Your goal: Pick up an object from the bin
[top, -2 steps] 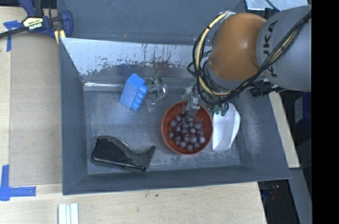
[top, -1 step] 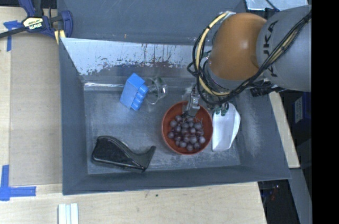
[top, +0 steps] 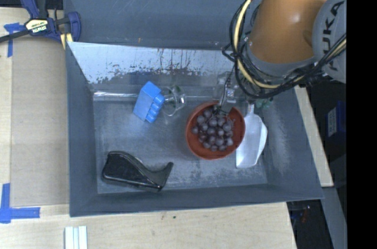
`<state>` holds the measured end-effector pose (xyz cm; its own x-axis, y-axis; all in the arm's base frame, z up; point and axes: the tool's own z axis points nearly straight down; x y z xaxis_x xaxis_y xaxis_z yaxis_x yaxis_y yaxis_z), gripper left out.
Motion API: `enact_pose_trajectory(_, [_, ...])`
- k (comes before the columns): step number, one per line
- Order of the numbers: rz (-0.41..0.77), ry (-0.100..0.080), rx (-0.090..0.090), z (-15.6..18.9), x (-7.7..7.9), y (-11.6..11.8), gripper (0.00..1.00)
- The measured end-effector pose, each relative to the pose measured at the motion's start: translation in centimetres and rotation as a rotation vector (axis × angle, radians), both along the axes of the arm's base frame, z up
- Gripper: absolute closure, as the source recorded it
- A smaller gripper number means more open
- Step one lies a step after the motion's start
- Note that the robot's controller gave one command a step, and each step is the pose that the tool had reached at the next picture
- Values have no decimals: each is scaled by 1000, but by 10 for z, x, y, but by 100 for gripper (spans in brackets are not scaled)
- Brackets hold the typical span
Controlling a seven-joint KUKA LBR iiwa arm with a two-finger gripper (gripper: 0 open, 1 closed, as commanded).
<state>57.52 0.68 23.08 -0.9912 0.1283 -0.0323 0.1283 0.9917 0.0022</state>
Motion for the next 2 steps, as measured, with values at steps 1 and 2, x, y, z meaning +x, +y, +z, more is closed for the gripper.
enact_pose_trajectory(1, [2, -1, -1, 29, 9, 0, 100])
enact_pose_trajectory(2, [7, 3, 0, -31, -17, 23, 100])
